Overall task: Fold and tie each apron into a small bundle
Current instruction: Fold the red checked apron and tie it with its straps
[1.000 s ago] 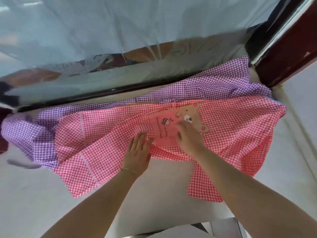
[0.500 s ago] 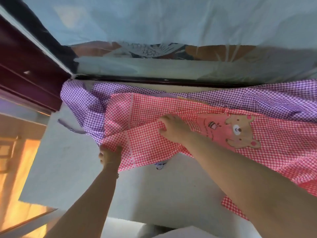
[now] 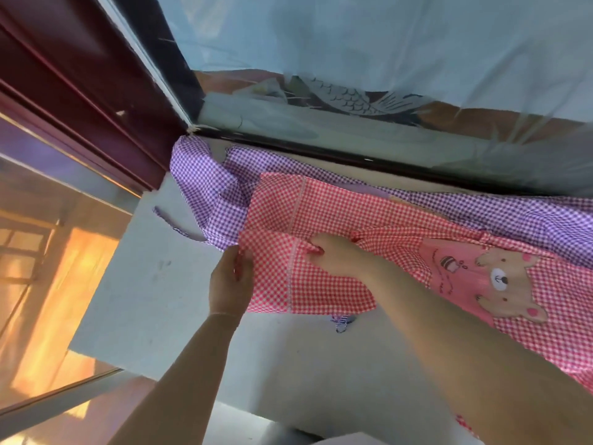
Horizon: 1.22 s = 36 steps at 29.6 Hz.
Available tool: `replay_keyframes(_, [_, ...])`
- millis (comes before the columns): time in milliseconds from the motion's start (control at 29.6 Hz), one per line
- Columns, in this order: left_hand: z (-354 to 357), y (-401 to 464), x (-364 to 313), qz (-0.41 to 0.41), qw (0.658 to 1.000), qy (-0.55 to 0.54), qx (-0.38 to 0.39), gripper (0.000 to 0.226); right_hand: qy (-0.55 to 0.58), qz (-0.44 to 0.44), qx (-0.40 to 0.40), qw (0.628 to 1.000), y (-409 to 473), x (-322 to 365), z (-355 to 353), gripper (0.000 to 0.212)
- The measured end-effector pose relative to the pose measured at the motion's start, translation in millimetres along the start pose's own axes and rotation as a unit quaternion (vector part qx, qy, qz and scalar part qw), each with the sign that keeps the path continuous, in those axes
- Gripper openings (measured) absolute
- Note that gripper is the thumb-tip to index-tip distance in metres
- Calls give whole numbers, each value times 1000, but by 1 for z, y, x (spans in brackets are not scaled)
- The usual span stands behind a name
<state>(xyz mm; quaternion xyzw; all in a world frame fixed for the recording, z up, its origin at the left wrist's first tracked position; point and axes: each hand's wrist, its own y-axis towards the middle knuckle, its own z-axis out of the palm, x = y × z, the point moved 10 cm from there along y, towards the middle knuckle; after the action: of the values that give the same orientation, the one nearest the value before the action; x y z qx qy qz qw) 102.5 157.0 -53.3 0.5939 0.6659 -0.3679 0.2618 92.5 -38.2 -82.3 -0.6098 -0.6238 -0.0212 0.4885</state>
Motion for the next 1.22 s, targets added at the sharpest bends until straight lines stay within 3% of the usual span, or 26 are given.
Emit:
replay_keyframes(68, [19, 18, -2, -52, 985, -83, 145, 74, 79, 9, -16, 997, -5, 2, -26, 23])
replay_keyframes(135, [35, 26, -7, -50, 956, -99, 272, 93, 91, 5, -83, 992, -12, 5, -66, 17])
replay_keyframes(203, [45, 31, 1, -56, 931, -43, 358, 100, 82, 13, -143, 986, -15, 3, -105, 20])
replay_keyframes(270, [51, 33, 14, -59, 906, 55, 416, 90, 82, 30, -183, 979, -13, -2, -135, 24])
replay_keyframes(338, [45, 49, 15, -38, 910, 98, 402, 86, 62, 51, -223, 972, -5, -11, -156, 28])
replay_keyframes(405, [19, 73, 0, -20, 946, 88, 311, 97, 47, 73, -266, 960, 0, -19, -168, 29])
replay_keyframes(506, [-12, 103, -9, -4, 970, 98, 223, 60, 48, 80, -338, 936, 10, -22, -172, 31])
replay_keyframes(608, [-21, 119, 19, -29, 951, 222, 214, 45, 32, 73, -353, 932, 29, -27, -157, 33])
replay_keyframes(743, [-17, 112, 65, -123, 928, 243, 253, 53, -87, 121, -322, 935, 33, -65, -118, 39])
replay_keyframes(844, [-13, 110, 66, -132, 930, 231, 253, 56, -148, 170, -246, 943, 28, -102, -86, 48])
replay_keyframes(1013, [-1, 123, 44, -126, 948, 192, 219, 54, -128, 239, -237, 933, 17, -136, -87, 57])
replay_keyframes(1148, [-6, 139, 38, -104, 950, 251, 154, 38, -70, 196, -91, 974, 29, -144, -67, 44])
replay_keyframes(1215, [-7, 141, 42, -109, 945, 270, 147, 36, -90, 187, -114, 972, 29, -142, -80, 38])
